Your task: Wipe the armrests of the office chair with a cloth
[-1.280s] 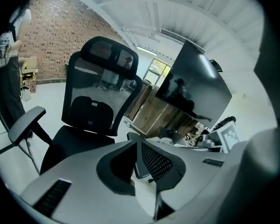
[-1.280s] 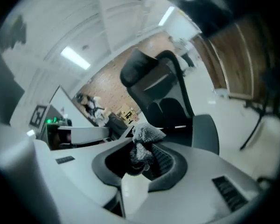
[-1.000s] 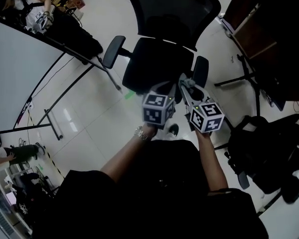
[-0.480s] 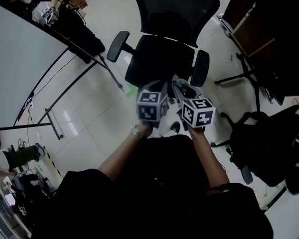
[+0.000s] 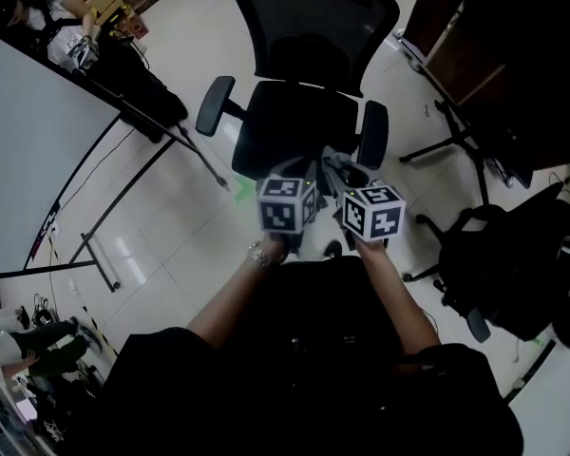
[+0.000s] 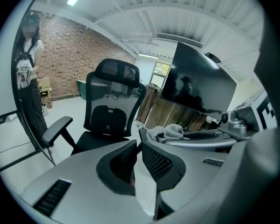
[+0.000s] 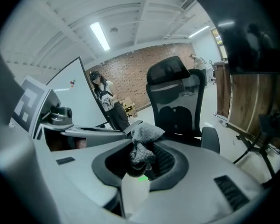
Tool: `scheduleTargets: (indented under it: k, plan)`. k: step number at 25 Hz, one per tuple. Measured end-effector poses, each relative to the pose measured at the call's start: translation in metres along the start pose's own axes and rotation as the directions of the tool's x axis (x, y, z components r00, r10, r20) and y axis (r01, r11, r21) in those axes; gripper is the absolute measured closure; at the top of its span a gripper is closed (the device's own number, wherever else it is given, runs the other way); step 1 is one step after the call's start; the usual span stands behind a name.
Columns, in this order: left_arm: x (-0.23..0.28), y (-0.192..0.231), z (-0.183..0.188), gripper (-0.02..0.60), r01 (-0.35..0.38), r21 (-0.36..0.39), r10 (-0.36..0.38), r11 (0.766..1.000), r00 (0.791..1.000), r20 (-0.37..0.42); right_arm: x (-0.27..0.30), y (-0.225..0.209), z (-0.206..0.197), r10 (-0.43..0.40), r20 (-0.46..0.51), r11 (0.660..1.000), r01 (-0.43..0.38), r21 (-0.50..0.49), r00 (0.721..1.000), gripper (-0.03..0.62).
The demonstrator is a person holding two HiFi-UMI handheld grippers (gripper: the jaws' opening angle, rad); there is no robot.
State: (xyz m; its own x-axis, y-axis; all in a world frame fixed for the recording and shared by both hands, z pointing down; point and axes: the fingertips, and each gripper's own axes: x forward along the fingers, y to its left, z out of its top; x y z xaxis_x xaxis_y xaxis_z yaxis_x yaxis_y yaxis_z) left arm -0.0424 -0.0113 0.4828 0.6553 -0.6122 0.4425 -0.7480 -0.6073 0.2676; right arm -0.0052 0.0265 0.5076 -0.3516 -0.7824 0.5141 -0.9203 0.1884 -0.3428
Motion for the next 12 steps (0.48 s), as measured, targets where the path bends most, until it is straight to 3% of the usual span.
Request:
scheduleTargets:
  k: [12]
  plan:
    - [0.002, 0.014, -0.001, 0.541, 0.004, -0.022, -0.004, 1.0, 1.0, -0.005, 0.005, 0.011, 0.004, 0.049, 0.013, 0.999, -0.049, -0.004, 0.999, 0.514]
